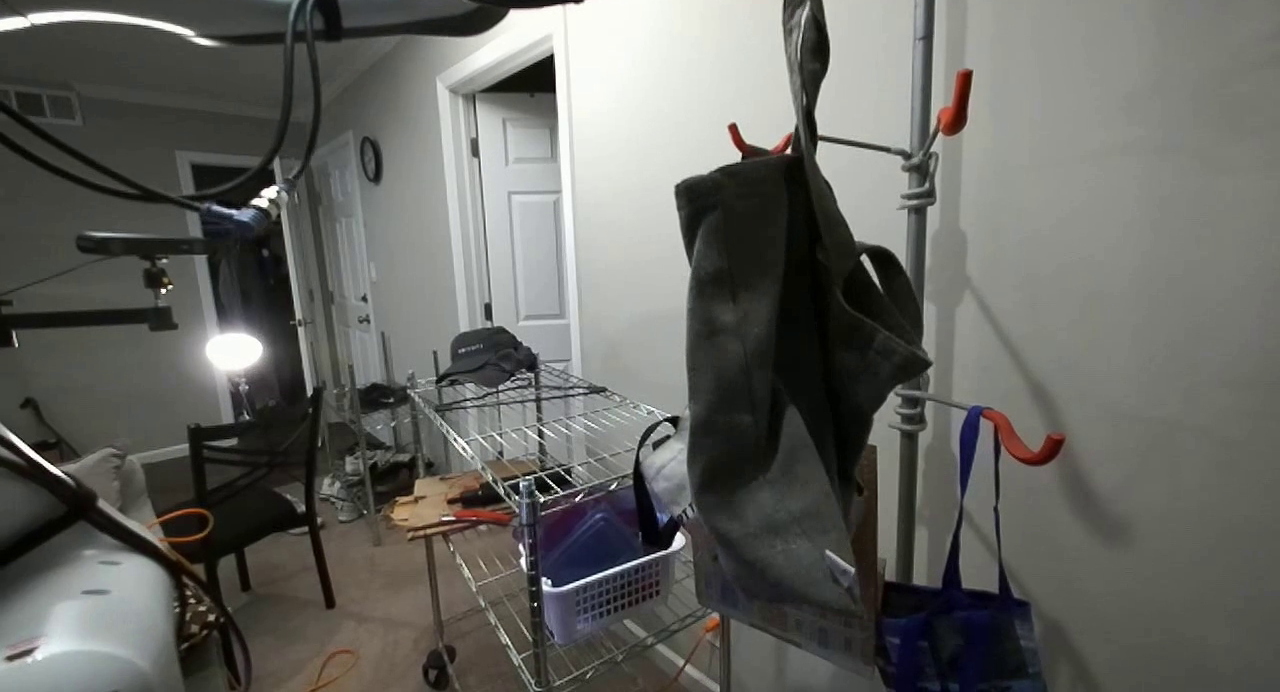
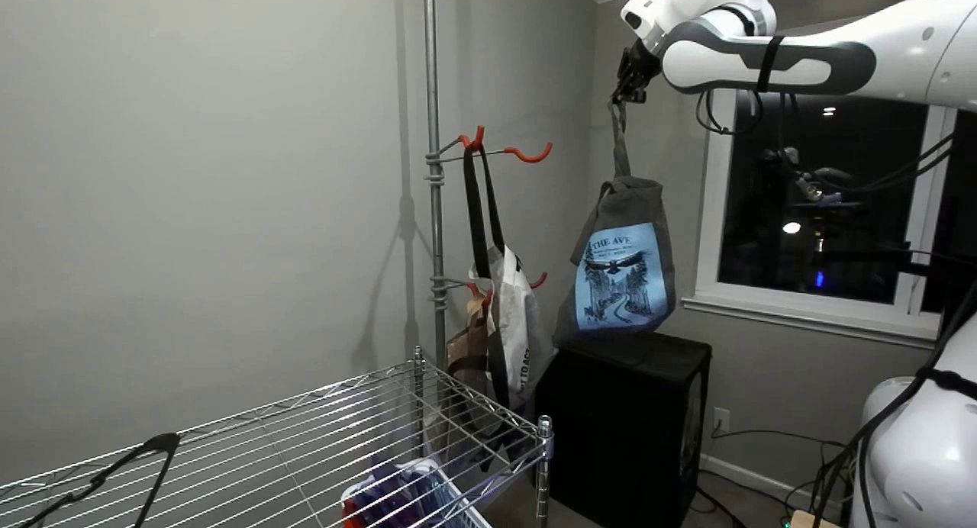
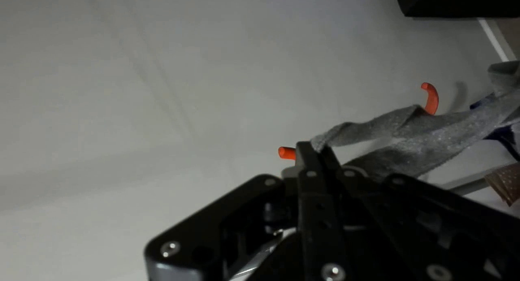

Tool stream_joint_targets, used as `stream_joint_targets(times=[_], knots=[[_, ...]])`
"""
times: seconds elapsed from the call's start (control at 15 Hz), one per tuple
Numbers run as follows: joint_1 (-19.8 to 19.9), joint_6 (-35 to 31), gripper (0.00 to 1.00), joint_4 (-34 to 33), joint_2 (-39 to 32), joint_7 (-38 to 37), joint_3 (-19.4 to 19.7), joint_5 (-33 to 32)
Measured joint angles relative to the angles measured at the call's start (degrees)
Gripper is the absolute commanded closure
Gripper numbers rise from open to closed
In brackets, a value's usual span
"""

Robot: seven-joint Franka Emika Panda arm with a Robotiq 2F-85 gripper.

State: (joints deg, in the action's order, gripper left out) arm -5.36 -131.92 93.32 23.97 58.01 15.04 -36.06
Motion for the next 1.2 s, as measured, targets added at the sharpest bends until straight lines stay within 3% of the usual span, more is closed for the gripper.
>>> stream_joint_targets(times=[0.27,0.67,1.2], knots=[[1.5,-2.2,0.99,-4.0,-4.3,4.7,0.1,5.5],[2.0,-2.4,0.99,-13.4,-13.0,16.7,0.8,20.2],[10.2,2.7,0.99,-27.2,-25.5,24.2,0.8,28.7]])
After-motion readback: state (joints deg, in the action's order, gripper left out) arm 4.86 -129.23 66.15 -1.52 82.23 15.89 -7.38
